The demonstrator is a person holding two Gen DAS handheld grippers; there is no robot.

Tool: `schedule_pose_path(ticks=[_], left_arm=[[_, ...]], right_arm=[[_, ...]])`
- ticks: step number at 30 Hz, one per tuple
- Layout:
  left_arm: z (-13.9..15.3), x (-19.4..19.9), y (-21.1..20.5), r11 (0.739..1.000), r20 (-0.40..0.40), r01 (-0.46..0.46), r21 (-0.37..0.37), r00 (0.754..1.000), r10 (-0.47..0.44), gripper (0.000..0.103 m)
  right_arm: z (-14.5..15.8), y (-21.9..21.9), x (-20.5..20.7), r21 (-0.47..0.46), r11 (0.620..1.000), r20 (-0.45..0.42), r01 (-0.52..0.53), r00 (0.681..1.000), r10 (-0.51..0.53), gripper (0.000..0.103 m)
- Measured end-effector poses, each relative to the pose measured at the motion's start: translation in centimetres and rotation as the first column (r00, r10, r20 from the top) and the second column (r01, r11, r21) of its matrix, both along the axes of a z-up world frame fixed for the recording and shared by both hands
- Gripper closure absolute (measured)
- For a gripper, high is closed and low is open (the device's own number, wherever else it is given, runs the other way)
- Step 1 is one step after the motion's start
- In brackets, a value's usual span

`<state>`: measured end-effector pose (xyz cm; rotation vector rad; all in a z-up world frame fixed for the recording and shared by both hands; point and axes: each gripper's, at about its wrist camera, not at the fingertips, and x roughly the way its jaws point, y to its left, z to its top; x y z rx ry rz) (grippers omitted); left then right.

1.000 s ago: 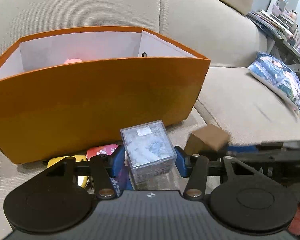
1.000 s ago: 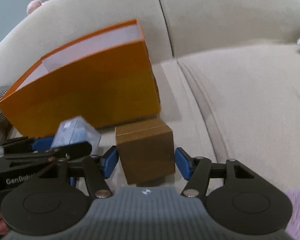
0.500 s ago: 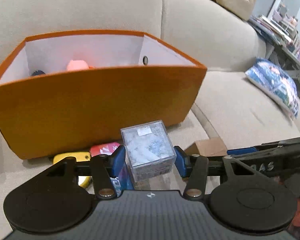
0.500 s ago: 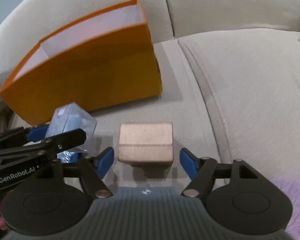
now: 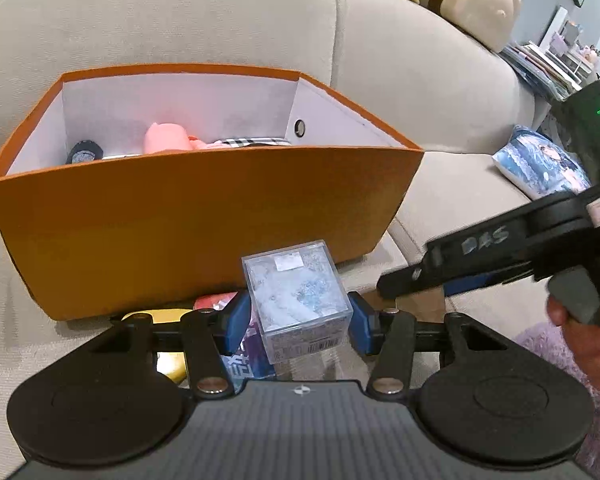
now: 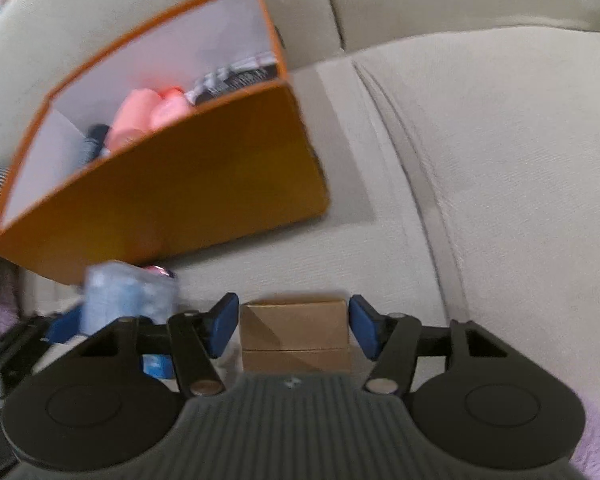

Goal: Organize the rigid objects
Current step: 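Lift and carry the cube with the left tool while the right carries the brown box, then lower the cube into the orange box with the left tool while the right lowers the brown box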

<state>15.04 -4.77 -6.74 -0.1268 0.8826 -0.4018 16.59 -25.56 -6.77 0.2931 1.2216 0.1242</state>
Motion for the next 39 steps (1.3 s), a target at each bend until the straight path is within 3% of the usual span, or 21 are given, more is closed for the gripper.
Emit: schedule_pose_path(ticks=[2,6,12,17,24,29,34,39], left_arm=[[-0.1,0.1,0.0,1.000,-0.007,-0.003,0.004,1.000,0.003,0.044],[-0.4,-0.1,0.4,1.000,-0.026,-0.008,0.004,1.000,0.008,0.044],[-0.5,-0.2,0.7,1.000,-0.043,-0.011,0.011,0.999,0.011,0.044],[-0.5,-0.2,0.9,1.000,-0.049,-0.014,0.010,0.999,0.015,0.044],[1.5,-0.7,1.0,1.000,-0.032,0.014,-0.018,0.999,-0.015,0.045],[4.7,-1.0,1.5,0.995,-0.013,0.054,-0.090,0.998,-0.055,0.045],[8.8,0.8,2.5,0.989,0.055,0.063,-0.137,0.997,-0.056,0.045],[11.7,4.9,3.9,0.993,0.127,0.044,-0.107,0.991,-0.030,0.045]], right_arm=[[0.6,0.6,-0.8,-0.015,0.999,0.043,-0.031,0.999,0.032,0.042],[-0.5,1.8,-2.1,-0.094,0.991,0.011,-0.094,0.995,0.096,0.042],[-2.3,1.7,-3.0,-0.064,0.993,-0.049,-0.097,0.994,0.094,0.042],[-2.5,1.2,-1.6,-0.052,0.996,-0.028,-0.071,0.997,0.069,0.038],[-2.1,1.4,-1.3,-0.068,0.995,-0.017,-0.077,0.997,0.076,0.043],[2.6,0.8,-1.7,-0.017,0.995,0.057,-0.097,0.994,0.098,0.043],[9.0,1.1,-0.5,-0.045,0.988,0.196,-0.150,0.968,0.156,0.043],[12.9,2.4,3.6,-0.099,0.973,0.277,-0.207,0.934,0.226,0.043]])
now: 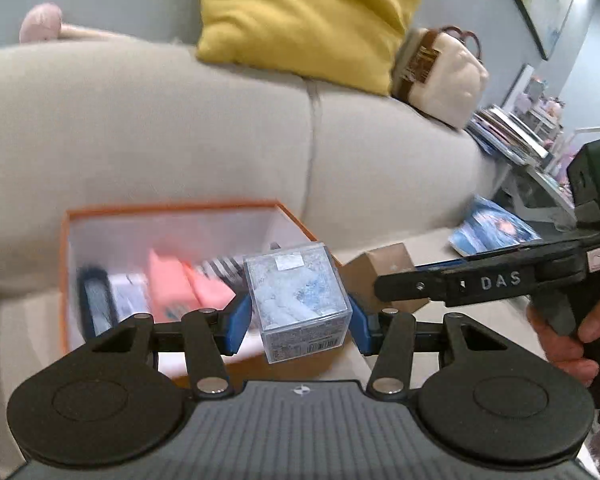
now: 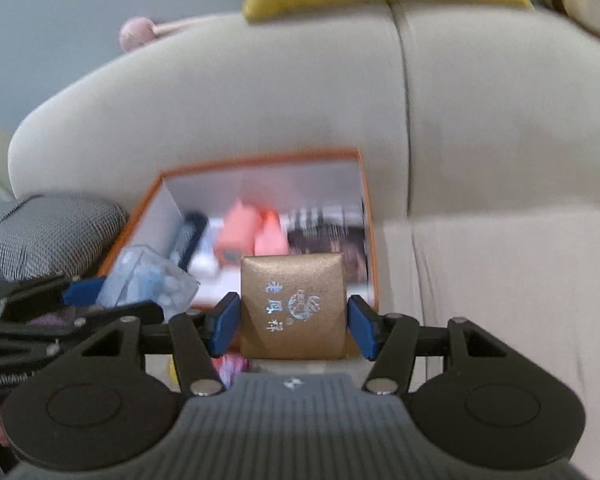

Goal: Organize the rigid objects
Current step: 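Lower the cube into the orange box with the left tool while the right lowers the brown box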

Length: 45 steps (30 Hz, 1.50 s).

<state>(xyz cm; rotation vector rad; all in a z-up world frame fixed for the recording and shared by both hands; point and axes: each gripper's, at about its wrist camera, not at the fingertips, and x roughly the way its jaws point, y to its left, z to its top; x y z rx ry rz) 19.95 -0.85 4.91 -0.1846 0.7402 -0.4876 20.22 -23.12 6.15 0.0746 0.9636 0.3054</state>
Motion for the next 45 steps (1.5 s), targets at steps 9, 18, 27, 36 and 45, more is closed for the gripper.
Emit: schedule_pose_path(ticks=[9,18,27,36,45], left_arm=[[-2.4,6.0,1.2,0.996,-0.012,-0.003,0.085,1.000,0.004,0.045],[-5.6,8.0,2.4,0.998,-0.059,0.032,0.050,0.998,-0.029,0.045],[-7.5,9.0,2.5,0.998,-0.107,0.052,0.036,0.993,-0.048,0.045],[-7.7,9.5,3.2,0.999,-0.118,0.038,0.024,0.992,-0.035,0.045],[-8.3,9.9,3.2,0.998,-0.161,0.034,0.054,0.987,-0.025,0.045]], right_arm=[[-5.6,4.7,7.7,-0.141,0.982,-0.198,-0.127,0.975,0.098,0.043],[-10.2,6.8,10.4,-0.254,0.958,-0.391,-0.136,0.920,0.027,0.043],[-13.4,8.5,11.5,-0.350,0.925,-0.491,-0.146,0.870,-0.048,0.043],[-11.9,9.5,12.1,-0.415,0.881,-0.459,-0.226,0.888,0.012,0.031],[-12.7,11.7,11.3,-0.453,0.779,-0.444,-0.432,0.868,0.223,0.050]])
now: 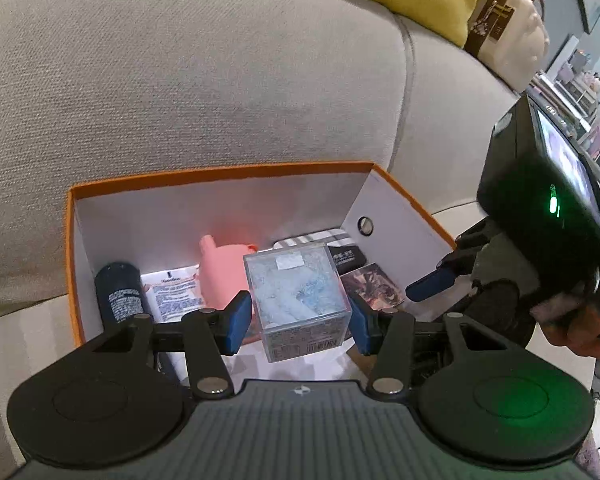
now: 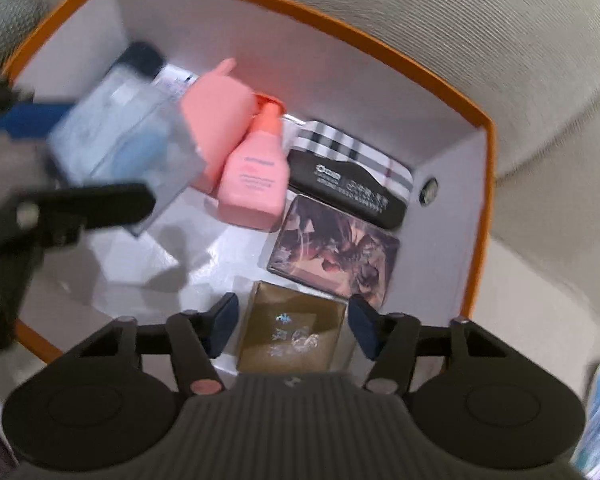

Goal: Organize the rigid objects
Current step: 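Lower the cube into the orange box with the left tool while the right lowers the brown box, then open the right tool to release the brown box while the left holds the cube in the box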

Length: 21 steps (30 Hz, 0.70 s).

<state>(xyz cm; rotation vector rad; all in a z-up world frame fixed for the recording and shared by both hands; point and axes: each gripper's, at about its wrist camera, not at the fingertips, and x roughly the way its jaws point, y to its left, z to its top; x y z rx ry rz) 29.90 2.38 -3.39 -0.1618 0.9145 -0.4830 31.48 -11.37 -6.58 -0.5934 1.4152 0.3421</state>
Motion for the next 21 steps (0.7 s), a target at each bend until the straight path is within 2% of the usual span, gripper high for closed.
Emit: schedule_pose_path(ticks=[6,12,14,16,18,21], left_arm=[[-0.2,0.0,-0.5,1.000,-0.027,0.017,-0.003,0.999,-0.018,0.046],[-0.6,-0.1,-0.9,1.000,-0.051,0.026,0.000,0.998,-0.026,0.046],[-0.6,0.0,-0.8,1.000,-0.055,0.023,-0.002,0.998,-0.023,0.046],[-0.7,0.1,-0.7,1.000,-0.056,0.018,0.001,0.998,-0.018,0.046],[-0.8,0.2,-0.6,1.000,-0.059,0.015,0.008,0.998,-0.015,0.046],[-0.9,0.2,-0.6,1.000,-0.065,0.015,0.014,0.998,-0.014,0.046]], right_arm=[[0.2,-0.9,0.4,0.010,1.000,-0.011,0.005,1.000,-0.005,0.068],[-0.1,-2.9,1.0,-0.044,0.998,0.017,0.041,0.999,-0.040,0.072],[0.3,-3.5,1.3,-0.002,0.998,0.015,0.070,0.997,-0.070,0.072],[1.0,-3.5,1.3,0.089,0.992,0.008,0.094,0.995,-0.095,0.071],[1.5,-2.3,0.6,0.128,0.991,0.014,0.028,0.999,-0.030,0.071],[0.6,-0.4,-0.3,0.071,0.995,0.026,-0.077,0.997,0.075,0.071]])
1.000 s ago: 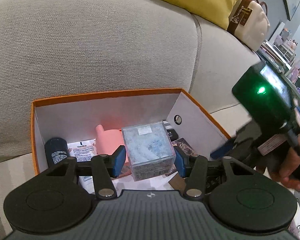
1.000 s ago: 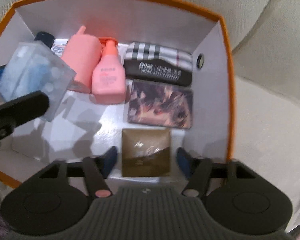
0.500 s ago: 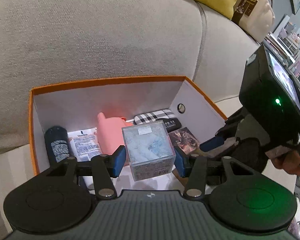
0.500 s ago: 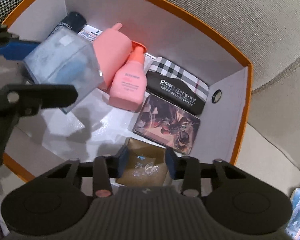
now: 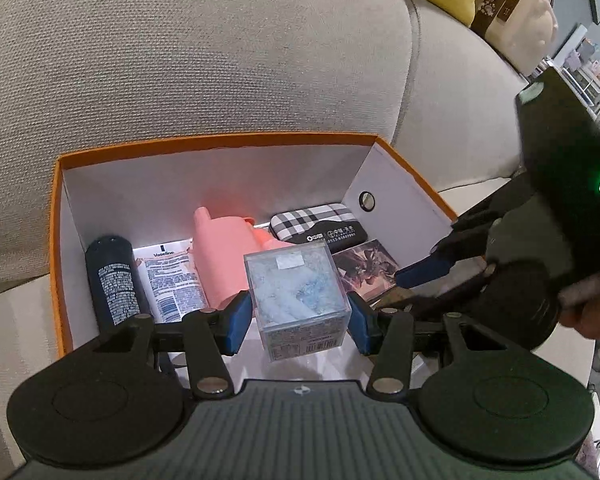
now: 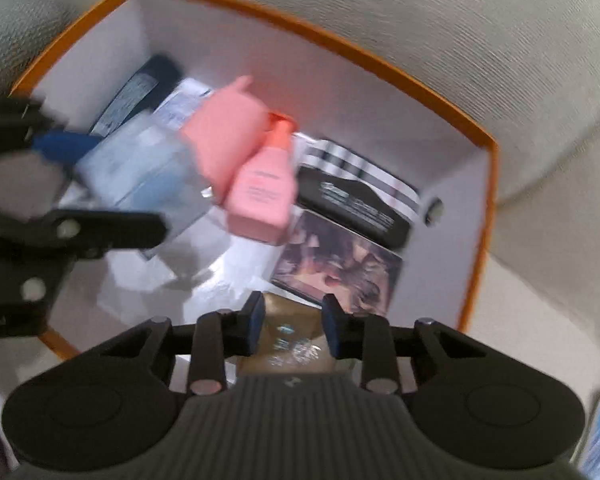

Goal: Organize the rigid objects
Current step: 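Open the right tool to release the brown box while the left holds the cube in the box, then withdraw both tools and move them toward the yellow tape measure and card pack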

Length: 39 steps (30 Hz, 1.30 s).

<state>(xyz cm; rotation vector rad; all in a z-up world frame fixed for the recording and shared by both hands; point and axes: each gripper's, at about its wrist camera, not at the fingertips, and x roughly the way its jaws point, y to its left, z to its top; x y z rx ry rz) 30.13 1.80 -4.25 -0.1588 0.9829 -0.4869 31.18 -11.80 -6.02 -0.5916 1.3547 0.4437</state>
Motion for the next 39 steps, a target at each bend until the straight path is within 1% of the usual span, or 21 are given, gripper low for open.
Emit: schedule_pose_path(ticks=[1,3,7,8,13,15,17,19,22,25,27,29,32,35,39], left_arm=[[0.0,0.0,0.0,1.000,-0.001,0.000,-0.001,1.000,0.000,0.046],[0.1,0.0,0.0,1.000,-0.001,0.001,-0.004,1.000,-0.001,0.046],[0.1,0.1,-0.1,1.000,-0.002,0.008,-0.009,1.000,-0.008,0.046],[0.1,0.1,-0.1,1.000,-0.004,0.010,-0.011,1.000,-0.010,0.046],[-0.2,-0.2,-0.7,0.999,-0.027,0.032,-0.033,0.999,-0.033,0.046],[-0.4,-0.4,-1.0,0.999,-0.035,0.040,-0.032,0.999,-0.041,0.046],[-0.7,-0.5,-1.3,0.998,-0.061,0.043,-0.043,0.997,-0.045,0.046],[-0.9,-0.4,-1.5,0.998,-0.097,0.039,-0.058,0.994,-0.045,0.046],[-1.4,0.2,-1.8,0.997,-0.178,0.029,-0.074,0.983,-0.042,0.046],[-2.2,0.9,-2.5,0.995,-0.257,0.013,-0.094,0.966,-0.037,0.046],[-2.9,1.4,-3.0,0.996,-0.312,-0.010,-0.087,0.950,-0.018,0.046],[-3.5,1.5,-3.6,0.998,-0.327,-0.016,-0.068,0.945,-0.007,0.046],[-4.2,1.6,-5.0,1.000,-0.342,0.007,-0.004,0.940,-0.008,0.047],[-4.8,1.8,-6.1,0.999,-0.370,0.019,0.041,0.929,-0.002,0.046],[-5.3,2.3,-6.5,0.999,-0.421,0.016,0.038,0.907,0.001,0.047]], right_arm=[[-0.4,0.2,0.0,-0.017,1.000,0.000,-0.015,1.000,0.015,0.070],[-0.6,0.1,0.1,-0.017,1.000,-0.009,-0.019,1.000,0.019,0.069],[-1.6,-0.7,0.2,-0.080,0.997,-0.010,-0.021,1.000,0.020,0.071],[-1.6,-1.0,0.2,-0.081,0.996,0.001,-0.028,1.000,0.028,0.071],[-1.1,-2.3,0.8,-0.042,0.999,0.003,0.021,1.000,-0.021,0.072],[-1.0,-2.2,0.6,-0.038,0.999,0.012,0.018,1.000,-0.018,0.072],[-0.4,-2.1,0.1,-0.018,1.000,0.045,-0.003,0.999,0.003,0.072],[1.0,-2.3,-0.5,0.011,1.000,0.084,-0.001,0.996,0.000,0.072],[2.8,-3.1,-0.5,0.051,0.999,0.151,0.018,0.988,-0.025,0.072],[4.1,-3.8,-0.4,0.105,0.994,0.172,0.041,0.983,-0.059,0.072],[4.5,-4.2,-0.6,0.128,0.991,0.185,0.034,0.981,-0.058,0.072],[4.7,-4.5,-0.8,0.136,0.990,0.192,0.027,0.980,-0.054,0.072],[4.4,-5.1,-0.7,0.142,0.989,0.190,0.034,0.980,-0.061,0.071],[4.2,-5.7,-0.7,0.154,0.987,0.191,0.048,0.979,-0.077,0.071],[3.8,-6.0,-0.7,0.160,0.985,0.184,0.065,0.978,-0.094,0.067]])
